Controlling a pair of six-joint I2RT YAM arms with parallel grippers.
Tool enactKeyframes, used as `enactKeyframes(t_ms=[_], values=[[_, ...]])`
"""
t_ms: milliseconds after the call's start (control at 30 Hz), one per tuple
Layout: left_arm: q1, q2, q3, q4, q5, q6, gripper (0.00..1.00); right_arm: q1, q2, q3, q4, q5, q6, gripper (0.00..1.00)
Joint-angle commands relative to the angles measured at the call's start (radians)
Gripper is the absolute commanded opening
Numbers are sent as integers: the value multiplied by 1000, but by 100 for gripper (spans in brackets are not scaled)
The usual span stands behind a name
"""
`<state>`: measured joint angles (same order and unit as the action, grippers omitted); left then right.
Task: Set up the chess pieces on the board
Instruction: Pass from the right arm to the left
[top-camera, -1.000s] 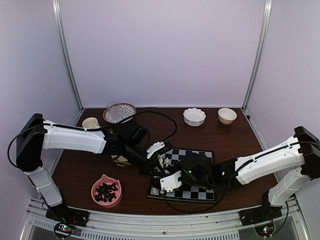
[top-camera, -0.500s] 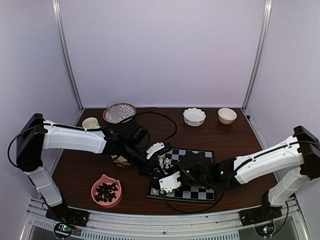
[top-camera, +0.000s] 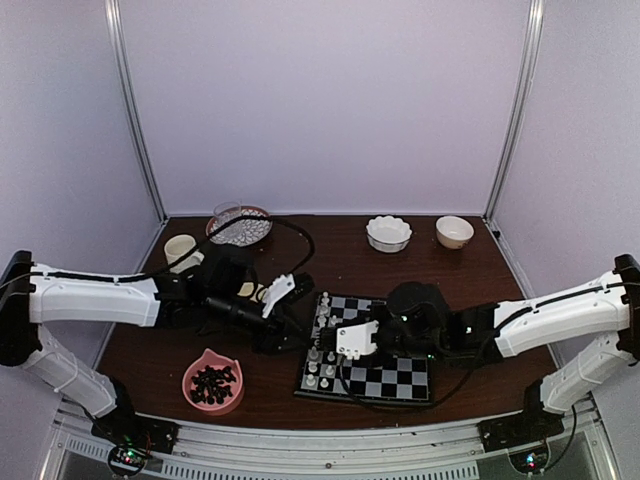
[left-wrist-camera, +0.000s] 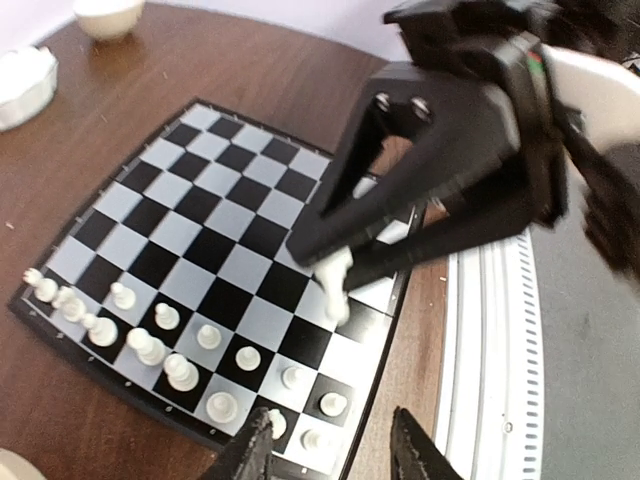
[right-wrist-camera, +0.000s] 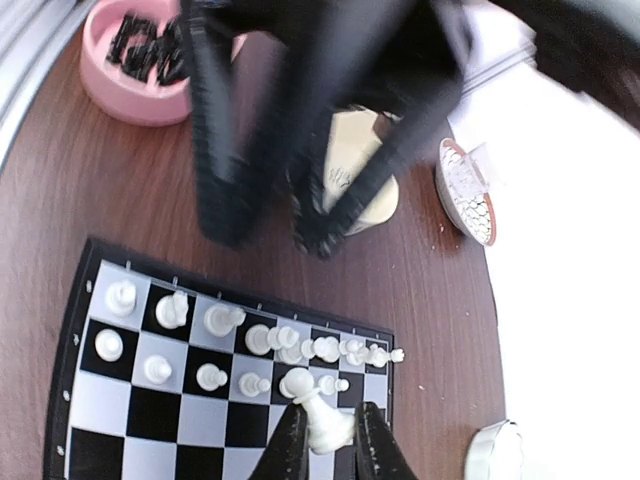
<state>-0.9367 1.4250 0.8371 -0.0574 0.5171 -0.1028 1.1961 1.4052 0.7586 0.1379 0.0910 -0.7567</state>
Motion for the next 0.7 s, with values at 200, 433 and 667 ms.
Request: enactKeyframes(t_ms=[200, 433, 667], values=[[-15, -324, -312, 489, -155, 163, 49, -85, -84, -21, 152, -359, 355, 7], [-82, -362, -515, 798, -265, 467, 51, -96, 5, 45, 217, -529, 567, 7], [-114, -364, -522, 785, -250, 591, 51, -96, 113, 110, 262, -652, 705, 7]])
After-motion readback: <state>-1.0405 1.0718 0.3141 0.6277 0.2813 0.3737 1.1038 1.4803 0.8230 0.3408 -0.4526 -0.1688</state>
